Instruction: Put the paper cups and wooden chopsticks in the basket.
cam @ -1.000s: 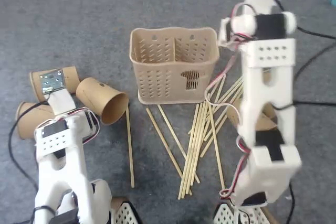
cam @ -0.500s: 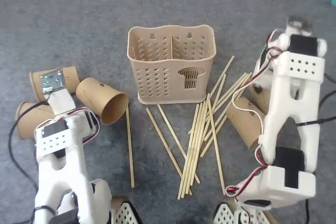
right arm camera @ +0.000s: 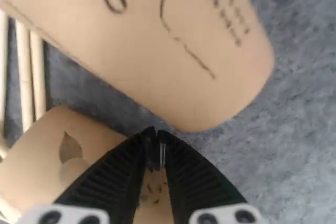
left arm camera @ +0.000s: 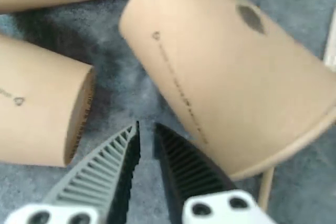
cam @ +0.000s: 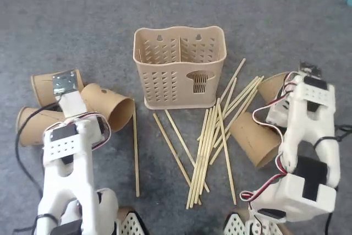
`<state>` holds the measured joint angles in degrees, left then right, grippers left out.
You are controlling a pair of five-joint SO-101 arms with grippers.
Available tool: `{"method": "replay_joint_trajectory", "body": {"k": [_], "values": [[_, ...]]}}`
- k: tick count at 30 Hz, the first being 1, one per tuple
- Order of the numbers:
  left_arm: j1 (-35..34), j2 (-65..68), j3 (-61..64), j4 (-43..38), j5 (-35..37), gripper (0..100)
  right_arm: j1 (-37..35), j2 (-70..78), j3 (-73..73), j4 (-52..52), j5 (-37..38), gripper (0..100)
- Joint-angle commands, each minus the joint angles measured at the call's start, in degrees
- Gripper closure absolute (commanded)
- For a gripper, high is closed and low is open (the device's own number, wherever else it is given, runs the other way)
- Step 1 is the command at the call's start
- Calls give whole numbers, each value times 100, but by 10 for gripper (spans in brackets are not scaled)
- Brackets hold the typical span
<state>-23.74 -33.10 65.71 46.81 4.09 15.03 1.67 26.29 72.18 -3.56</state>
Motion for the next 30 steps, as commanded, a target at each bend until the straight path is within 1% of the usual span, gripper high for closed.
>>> {"method": "replay_joint_trajectory", "body": {"k": [1,3,6,8,11,15,19,27,30], "values": [[510,-220,-848,774,70,989,84,-778,360,-365,316,990],[809,-229,-1385,1248,88,989,84,-1349,818,-655,343,990],[1389,-229,-2141,1881,404,989,84,-2545,1609,-954,360,990],[1881,-229,-2457,2084,589,989,84,-3415,2163,-1015,484,990],[2637,-229,-2554,2040,888,989,84,-4549,2927,-1007,686,990],[3393,-185,-2404,1538,1222,989,92,-5727,3859,-1042,844,990],[3824,-167,-2035,862,1257,987,382,-6343,4369,-1367,818,988],[3930,-158,-1218,-255,1266,987,391,-6501,4536,-1490,800,987],[3930,-158,-857,-844,1266,987,391,-6501,4536,-1490,800,988]]}}
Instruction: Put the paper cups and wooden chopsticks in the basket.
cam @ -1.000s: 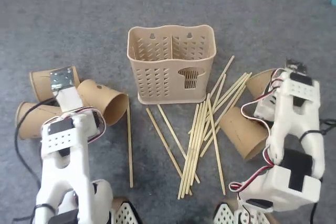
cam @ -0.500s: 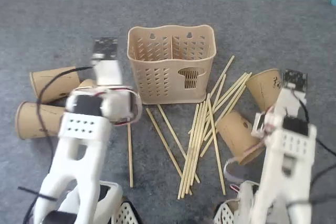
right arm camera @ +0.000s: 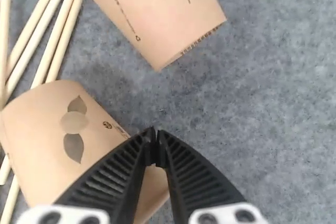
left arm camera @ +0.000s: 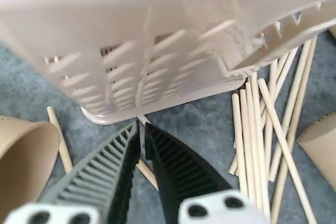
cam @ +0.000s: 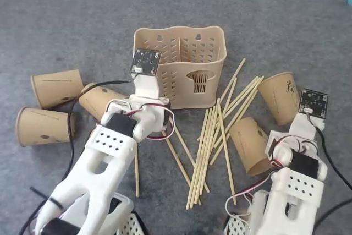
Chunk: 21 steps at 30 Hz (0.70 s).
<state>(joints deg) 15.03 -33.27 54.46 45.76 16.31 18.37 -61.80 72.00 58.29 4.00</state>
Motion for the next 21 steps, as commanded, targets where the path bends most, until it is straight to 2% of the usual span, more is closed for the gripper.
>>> {"method": "replay_joint_trajectory", "body": {"k": [1,4,12,18,21], "values": [[53,-141,400,-993,35,987,57,-154,-35,-101,44,988],[44,-132,787,-1723,35,987,84,-154,-35,-101,44,988],[26,-132,1209,-2734,44,987,84,-154,-35,-101,44,989],[9,-97,2018,-4466,26,987,84,-154,-35,-101,44,990],[0,290,2070,-4941,18,987,84,-163,-26,-92,44,990]]}}
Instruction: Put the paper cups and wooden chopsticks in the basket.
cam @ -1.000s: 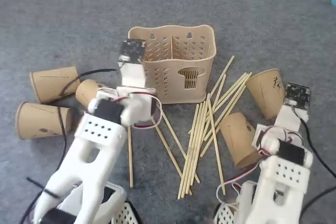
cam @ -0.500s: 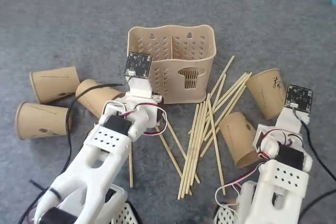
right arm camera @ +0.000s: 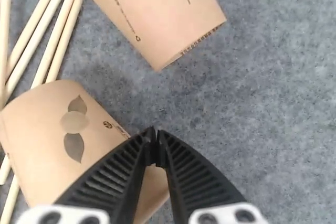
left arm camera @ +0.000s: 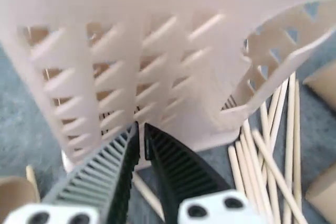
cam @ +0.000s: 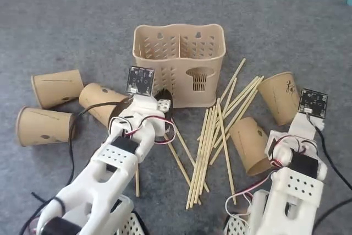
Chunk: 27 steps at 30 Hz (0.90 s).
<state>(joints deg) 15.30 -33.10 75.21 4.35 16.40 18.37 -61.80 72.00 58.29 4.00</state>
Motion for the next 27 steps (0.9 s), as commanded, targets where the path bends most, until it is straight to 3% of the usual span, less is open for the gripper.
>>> {"method": "replay_joint_trajectory", "body": {"k": [1,8,18,22,27], "values": [[-26,448,-57,-870,9,987,84,-171,-26,-92,44,990],[18,932,-224,-1055,-457,987,92,-189,-18,-92,44,990],[18,914,-110,-1046,-492,987,92,-207,-18,-92,44,987],[26,185,242,-985,-914,987,66,-207,-53,-66,44,981],[26,-1793,391,800,-1196,985,48,-163,-484,268,79,916]]}}
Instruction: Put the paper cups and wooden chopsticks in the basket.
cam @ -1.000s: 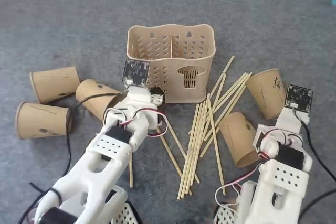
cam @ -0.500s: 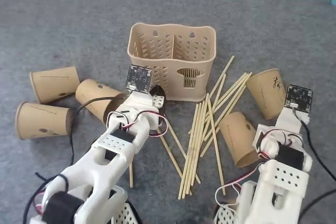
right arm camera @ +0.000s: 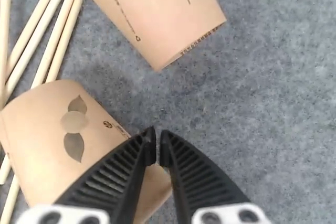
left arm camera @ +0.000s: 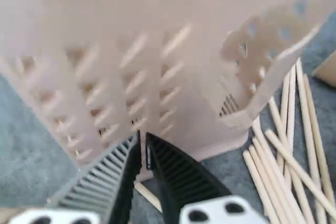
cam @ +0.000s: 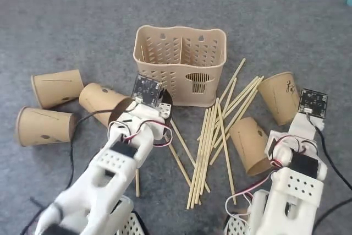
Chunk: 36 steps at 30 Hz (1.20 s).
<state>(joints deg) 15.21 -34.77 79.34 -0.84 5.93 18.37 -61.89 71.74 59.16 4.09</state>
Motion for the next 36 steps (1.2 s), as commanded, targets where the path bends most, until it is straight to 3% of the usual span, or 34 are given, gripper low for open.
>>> {"method": "replay_joint_trajectory", "body": {"k": [1,6,10,15,21,24,29,36], "values": [[35,-2066,-4,1705,-158,984,40,-145,-589,259,70,916],[9,-4018,347,3103,-167,968,-356,-136,-1222,752,510,928],[-18,-5090,804,3508,-132,846,-804,-136,-1846,1578,1204,925],[-18,-5345,980,3587,-114,809,-1174,-145,-2198,2853,2919,924],[-18,-5196,1086,3358,-123,809,-822,-198,-2189,3521,5451,924],[-18,-5169,1147,3270,-141,809,-479,-171,-2154,3609,6295,898],[-26,-5178,1156,3270,-158,809,-215,-198,-1899,3547,7077,720],[-26,-5178,1165,3270,-158,809,-224,-198,-712,2343,7305,731]]}}
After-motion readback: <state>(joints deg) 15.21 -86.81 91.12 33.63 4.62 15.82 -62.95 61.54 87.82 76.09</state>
